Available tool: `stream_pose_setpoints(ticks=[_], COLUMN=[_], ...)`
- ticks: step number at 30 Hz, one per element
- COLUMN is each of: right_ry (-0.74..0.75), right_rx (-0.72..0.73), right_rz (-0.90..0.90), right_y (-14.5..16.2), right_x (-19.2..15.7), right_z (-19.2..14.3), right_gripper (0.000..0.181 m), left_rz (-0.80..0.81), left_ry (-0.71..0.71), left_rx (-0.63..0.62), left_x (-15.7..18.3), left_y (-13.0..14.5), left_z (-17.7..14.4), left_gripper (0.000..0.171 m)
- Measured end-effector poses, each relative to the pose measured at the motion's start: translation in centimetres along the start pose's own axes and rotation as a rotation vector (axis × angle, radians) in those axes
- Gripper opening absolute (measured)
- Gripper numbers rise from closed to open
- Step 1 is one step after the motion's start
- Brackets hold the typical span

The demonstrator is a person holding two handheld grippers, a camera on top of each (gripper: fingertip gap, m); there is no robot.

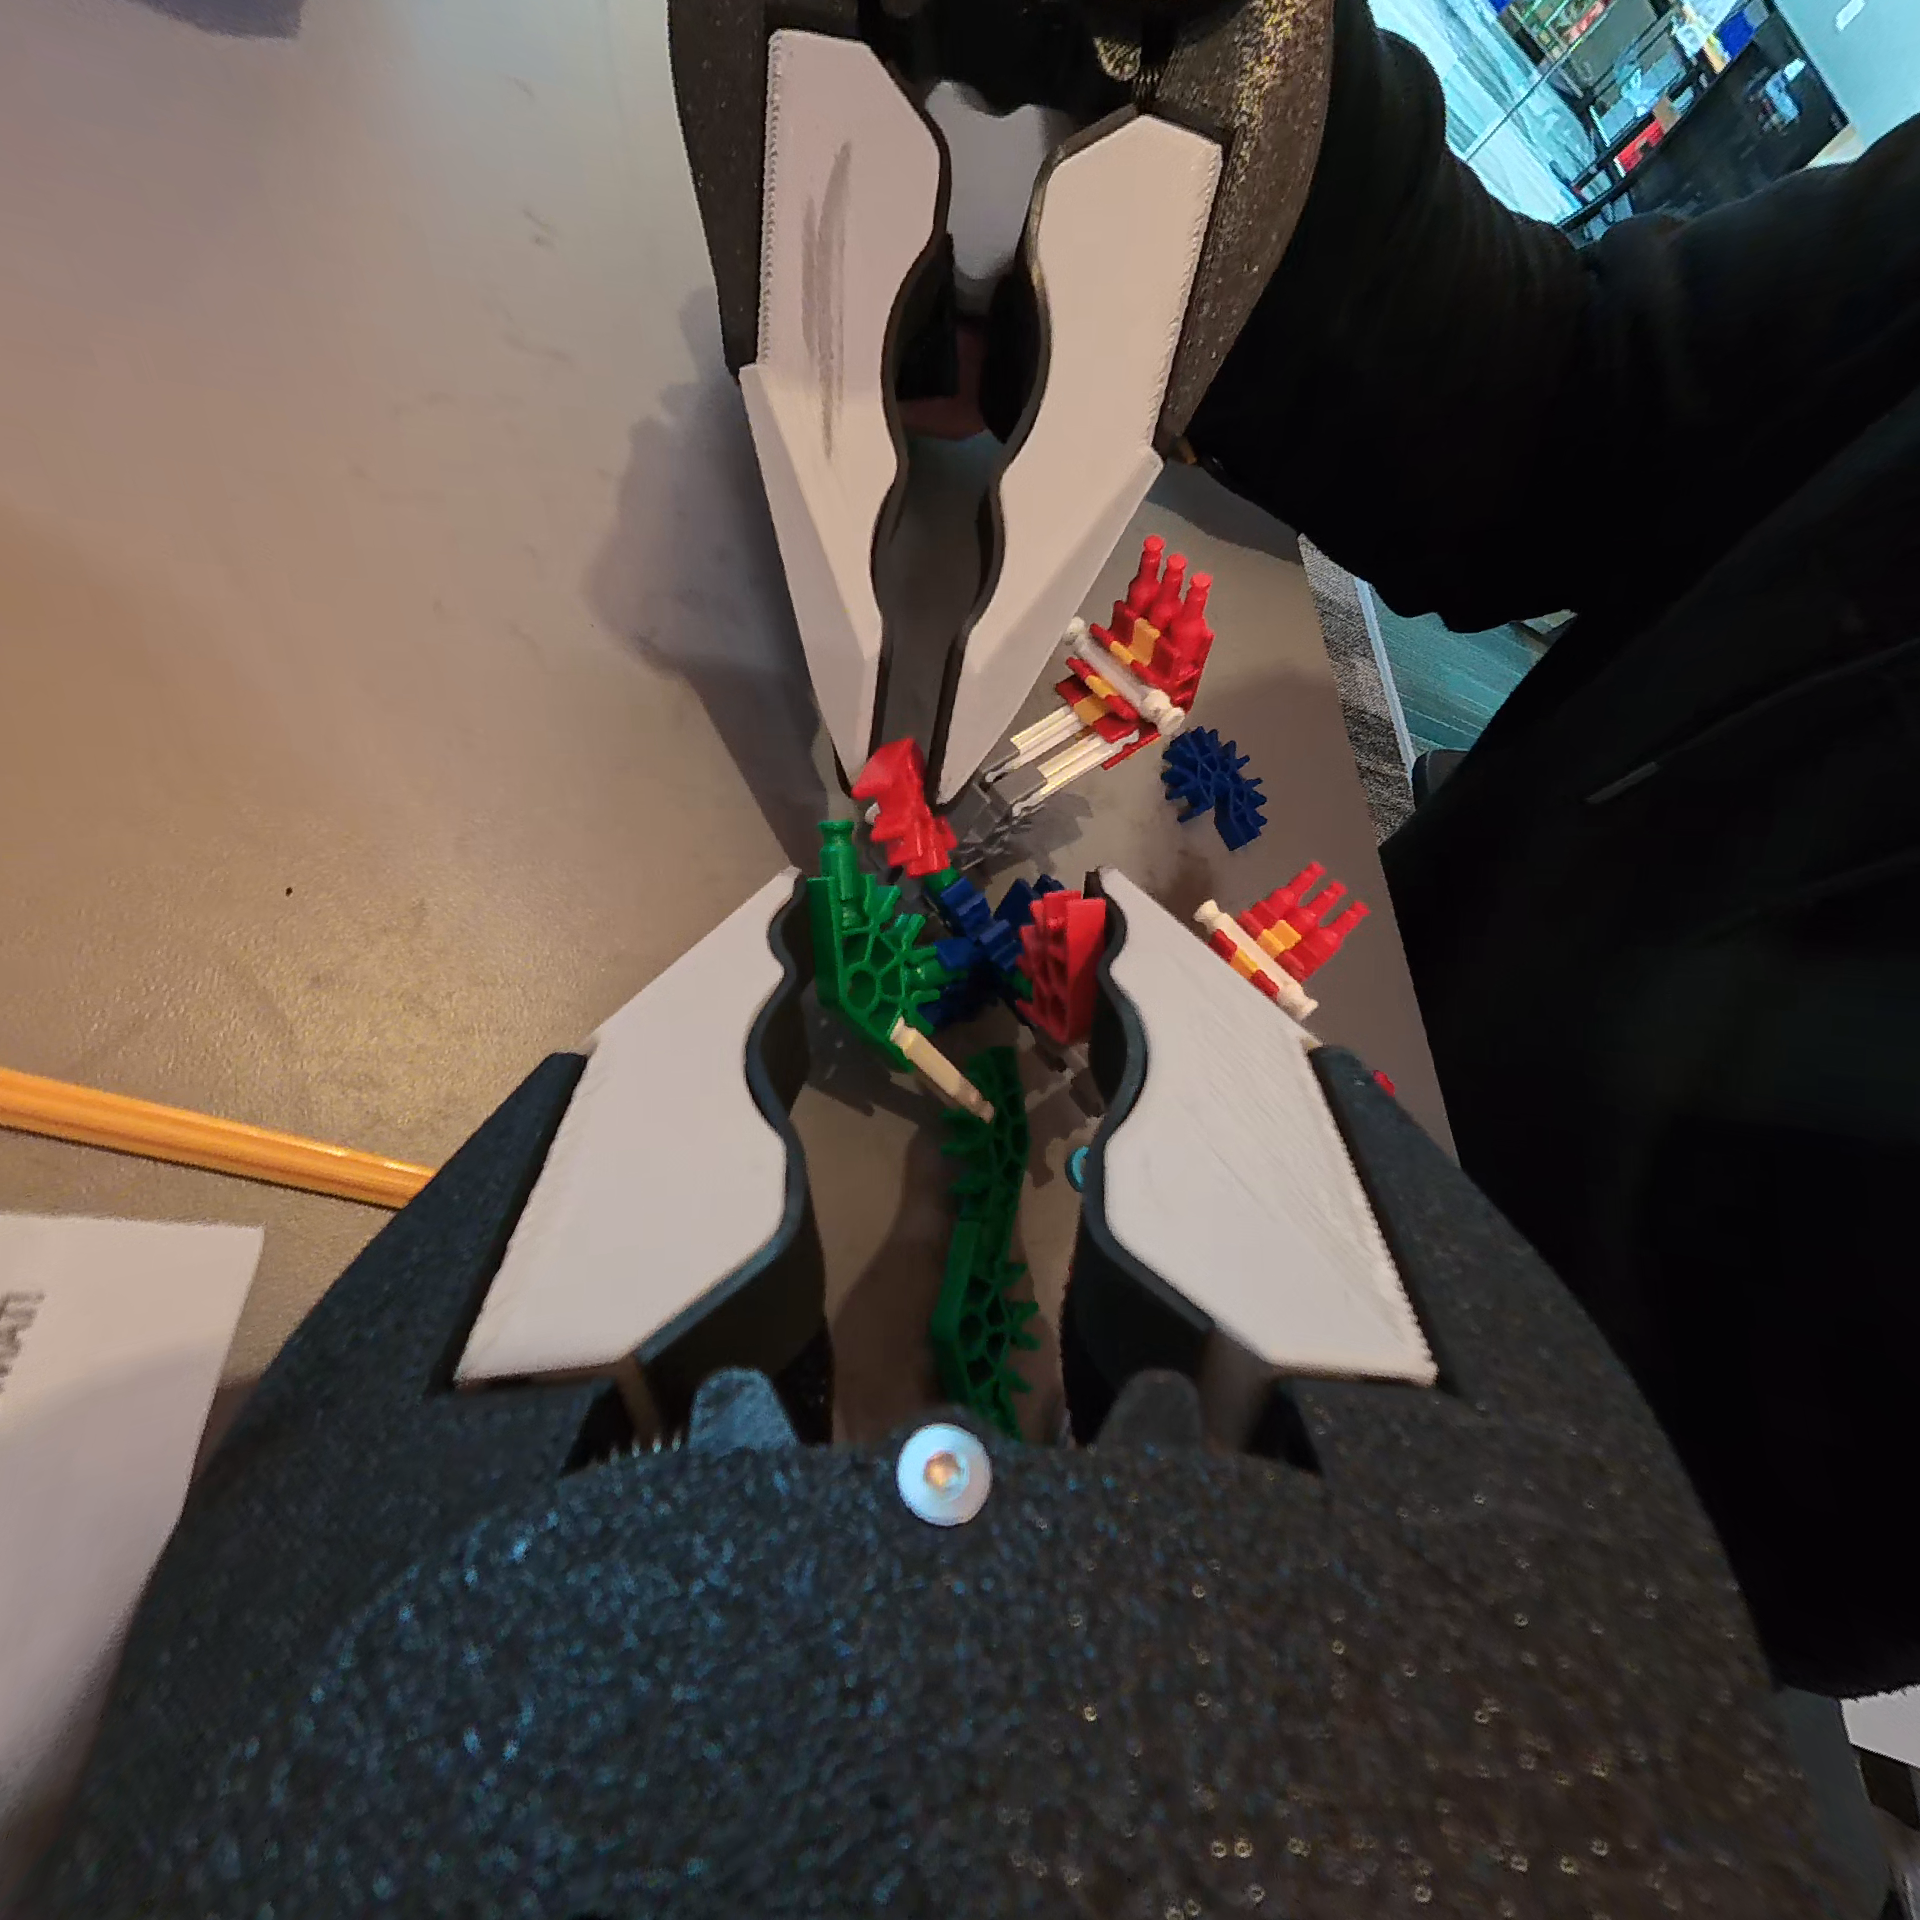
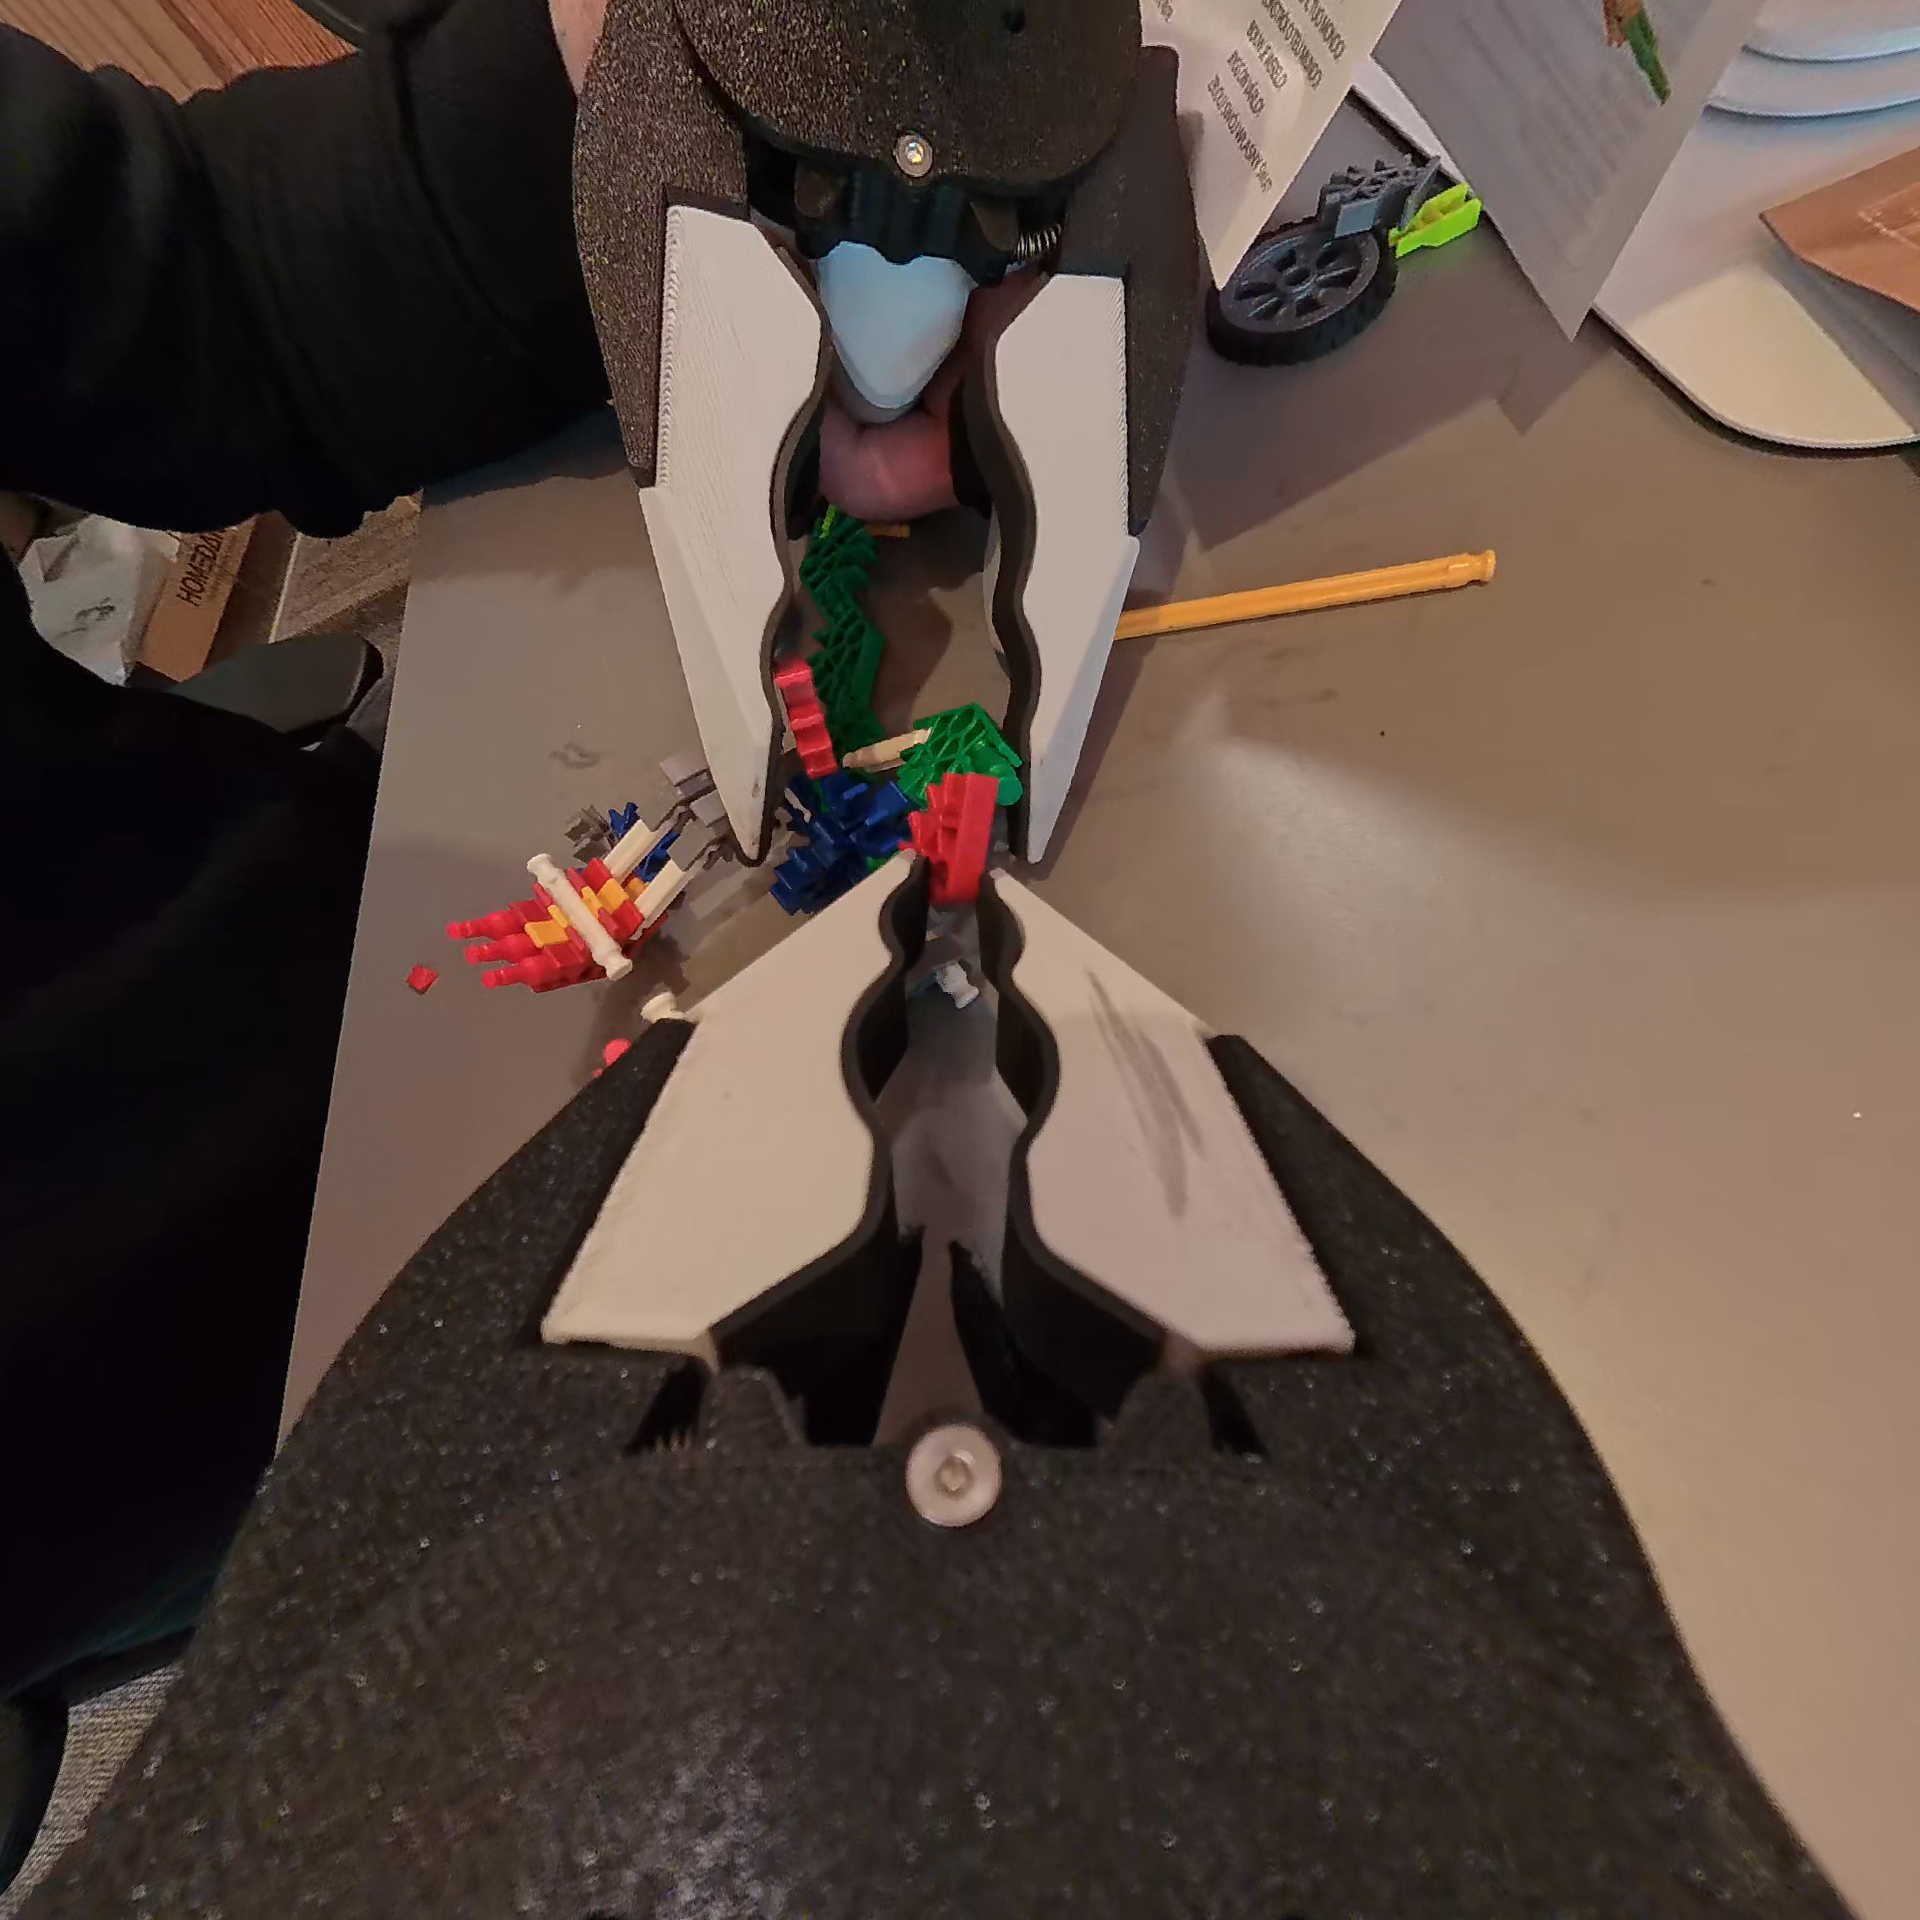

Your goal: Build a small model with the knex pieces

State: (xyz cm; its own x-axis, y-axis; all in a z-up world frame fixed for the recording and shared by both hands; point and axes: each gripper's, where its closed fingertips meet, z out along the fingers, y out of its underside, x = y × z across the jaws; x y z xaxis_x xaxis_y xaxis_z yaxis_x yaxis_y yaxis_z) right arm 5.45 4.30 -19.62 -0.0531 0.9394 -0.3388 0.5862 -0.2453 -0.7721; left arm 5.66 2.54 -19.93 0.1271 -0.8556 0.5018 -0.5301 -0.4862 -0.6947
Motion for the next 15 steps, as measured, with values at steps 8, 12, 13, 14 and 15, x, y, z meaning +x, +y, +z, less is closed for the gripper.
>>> stream_pose_setpoints(ticks=[8,12,13,14,15], right_ry=[0.008,0.015,0.019,0.025,0.032], right_rx=[-0.011,-0.015,-0.017,-0.019,-0.021], right_rz=[-0.014,-0.026,-0.032,-0.042,-0.051], right_y=[0.09,0.09,0.09,0.08,0.06], right_x=[-0.01,0.0,0.01,0.01,0.01], right_z=[0.17,0.15,0.15,0.14,0.16], right_gripper=[0.008,0.008,0.008,0.008,0.008], left_rz=[0.006,0.001,0.0,-0.001,-0.004], left_ry=[-0.018,-0.017,-0.016,-0.014,-0.012], left_rx=[-0.019,-0.017,-0.018,-0.018,-0.018], left_x=[-0.16,-0.19,-0.18,-0.18,-0.17], left_y=[0.23,0.19,0.19,0.19,0.19], left_z=[0.21,0.21,0.22,0.21,0.2], left_gripper=[0.051,0.05,0.05,0.05,0.05])
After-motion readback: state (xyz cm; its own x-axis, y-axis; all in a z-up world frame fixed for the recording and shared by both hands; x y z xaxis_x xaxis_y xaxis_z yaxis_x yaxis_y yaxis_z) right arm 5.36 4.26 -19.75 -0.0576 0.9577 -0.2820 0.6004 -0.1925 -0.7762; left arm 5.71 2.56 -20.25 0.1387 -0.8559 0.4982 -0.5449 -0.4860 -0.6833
